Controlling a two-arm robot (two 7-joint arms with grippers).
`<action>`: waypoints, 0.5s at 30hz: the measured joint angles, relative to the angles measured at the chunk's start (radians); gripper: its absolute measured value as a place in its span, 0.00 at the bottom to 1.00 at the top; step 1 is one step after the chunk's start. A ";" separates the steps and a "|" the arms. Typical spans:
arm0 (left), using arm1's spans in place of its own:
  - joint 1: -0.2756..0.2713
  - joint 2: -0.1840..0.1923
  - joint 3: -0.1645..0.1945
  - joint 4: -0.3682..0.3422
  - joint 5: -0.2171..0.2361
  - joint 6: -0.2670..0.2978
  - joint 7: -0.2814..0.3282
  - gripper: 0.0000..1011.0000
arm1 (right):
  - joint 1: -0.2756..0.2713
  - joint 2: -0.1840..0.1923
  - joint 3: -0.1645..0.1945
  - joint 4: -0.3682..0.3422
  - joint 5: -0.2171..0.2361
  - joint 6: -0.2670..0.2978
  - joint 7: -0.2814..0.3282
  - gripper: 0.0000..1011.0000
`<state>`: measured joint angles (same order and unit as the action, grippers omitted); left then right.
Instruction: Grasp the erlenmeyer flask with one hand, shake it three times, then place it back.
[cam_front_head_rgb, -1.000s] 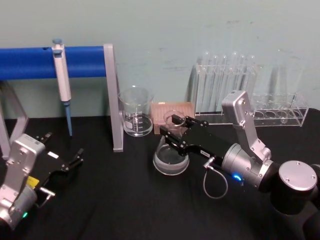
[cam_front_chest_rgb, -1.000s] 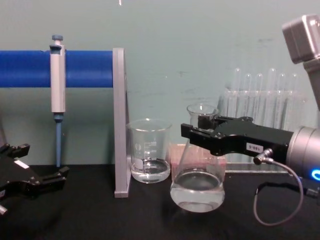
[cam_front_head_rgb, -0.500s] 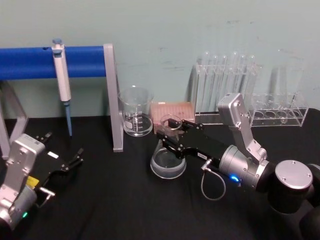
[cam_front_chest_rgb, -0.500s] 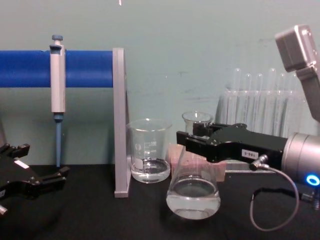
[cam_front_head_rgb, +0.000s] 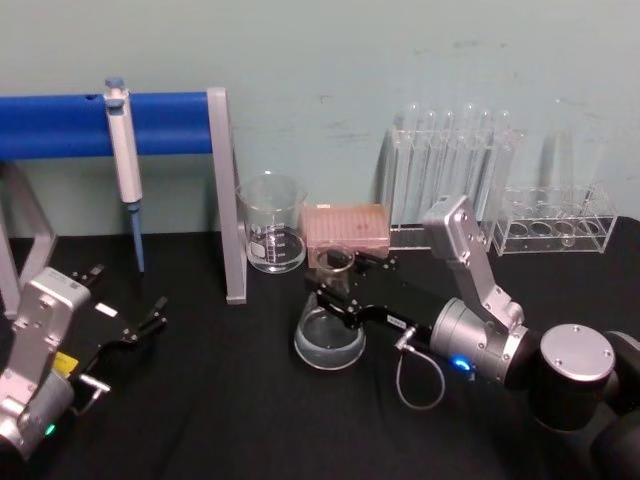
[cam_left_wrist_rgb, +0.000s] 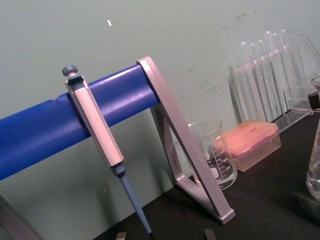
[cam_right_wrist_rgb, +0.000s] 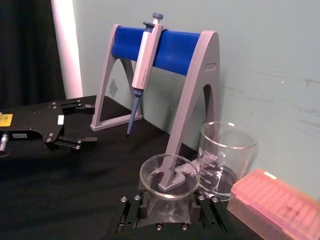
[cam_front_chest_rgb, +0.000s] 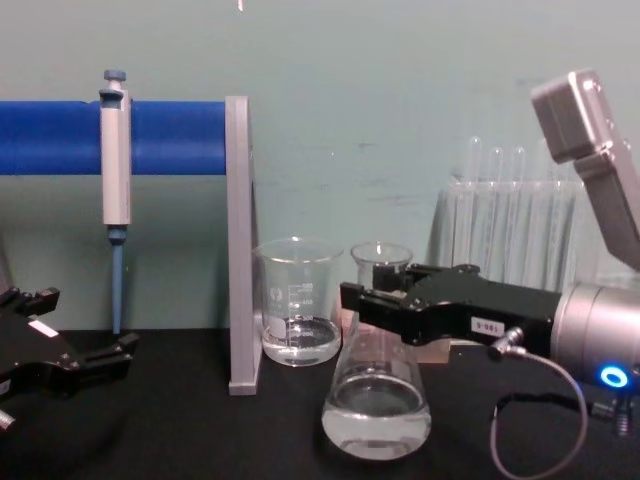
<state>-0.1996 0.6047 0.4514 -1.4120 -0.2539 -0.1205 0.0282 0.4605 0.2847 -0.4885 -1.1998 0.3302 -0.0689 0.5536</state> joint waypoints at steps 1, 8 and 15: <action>0.000 0.000 0.000 0.000 0.000 0.000 0.000 0.99 | 0.001 -0.001 -0.001 0.002 0.000 0.000 0.001 0.45; 0.000 0.000 0.000 0.000 0.000 0.000 0.000 0.99 | 0.007 -0.005 -0.009 0.019 0.000 -0.002 0.006 0.45; 0.000 0.000 0.000 0.000 0.000 0.000 0.000 0.99 | 0.012 -0.008 -0.014 0.032 0.001 -0.001 0.011 0.45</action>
<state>-0.1996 0.6047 0.4514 -1.4119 -0.2539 -0.1205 0.0283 0.4724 0.2770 -0.5025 -1.1679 0.3316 -0.0700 0.5643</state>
